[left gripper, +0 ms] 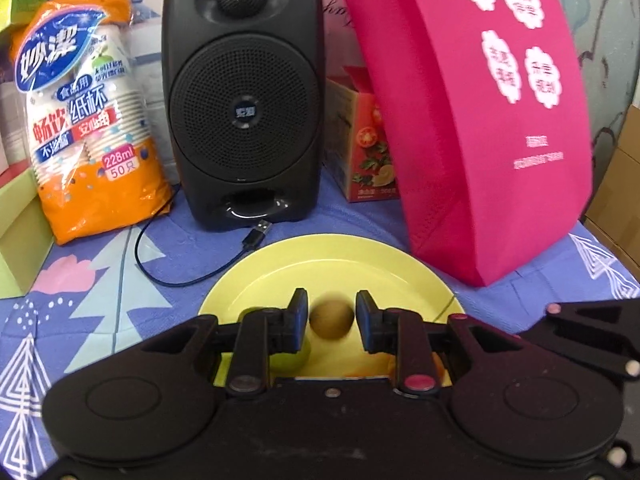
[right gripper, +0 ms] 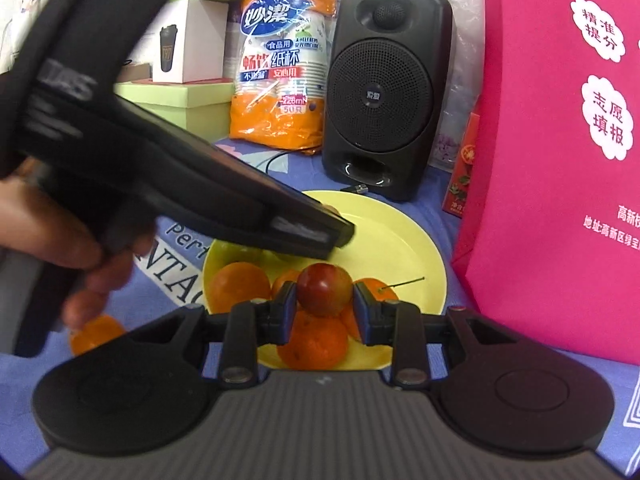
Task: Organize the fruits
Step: 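Carry the jujube and plum onto the yellow plate and open both tools, then move both tools back to the remaining fruits on the tablecloth, then grasp a red plum with the left tool while the right tool grasps a brown jujube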
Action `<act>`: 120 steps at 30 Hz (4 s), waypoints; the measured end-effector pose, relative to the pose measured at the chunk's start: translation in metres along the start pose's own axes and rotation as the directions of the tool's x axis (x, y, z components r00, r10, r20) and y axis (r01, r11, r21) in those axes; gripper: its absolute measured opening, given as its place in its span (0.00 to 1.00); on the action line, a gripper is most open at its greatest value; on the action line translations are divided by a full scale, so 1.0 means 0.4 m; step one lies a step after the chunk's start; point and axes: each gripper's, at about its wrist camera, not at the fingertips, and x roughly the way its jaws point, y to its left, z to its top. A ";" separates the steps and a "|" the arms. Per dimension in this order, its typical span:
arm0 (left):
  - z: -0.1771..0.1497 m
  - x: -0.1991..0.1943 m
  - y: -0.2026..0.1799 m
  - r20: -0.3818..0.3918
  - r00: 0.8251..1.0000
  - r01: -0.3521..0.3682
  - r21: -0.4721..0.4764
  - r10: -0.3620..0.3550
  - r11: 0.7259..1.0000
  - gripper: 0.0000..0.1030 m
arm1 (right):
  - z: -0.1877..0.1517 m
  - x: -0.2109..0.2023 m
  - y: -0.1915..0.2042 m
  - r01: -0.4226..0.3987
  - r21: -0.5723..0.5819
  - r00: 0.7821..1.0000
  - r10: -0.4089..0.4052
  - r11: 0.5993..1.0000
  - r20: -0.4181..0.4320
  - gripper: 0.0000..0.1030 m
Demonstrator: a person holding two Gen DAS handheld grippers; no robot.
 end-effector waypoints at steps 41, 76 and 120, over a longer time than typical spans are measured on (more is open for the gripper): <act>-0.405 -0.478 0.011 0.046 0.997 -0.047 -0.153 0.054 0.987 0.52 | -0.212 -0.288 0.179 -0.085 0.047 0.996 0.086 0.995 -0.007 0.39; -0.424 -0.450 -0.009 0.029 0.999 0.032 -0.158 -0.028 0.987 0.52 | -0.210 -0.221 0.230 -0.108 0.006 0.992 0.108 0.994 -0.061 0.25; -0.404 -0.439 -0.045 0.042 0.999 0.027 -0.125 -0.022 0.992 0.30 | -0.229 -0.282 0.180 -0.053 0.053 0.998 0.055 0.997 -0.038 0.25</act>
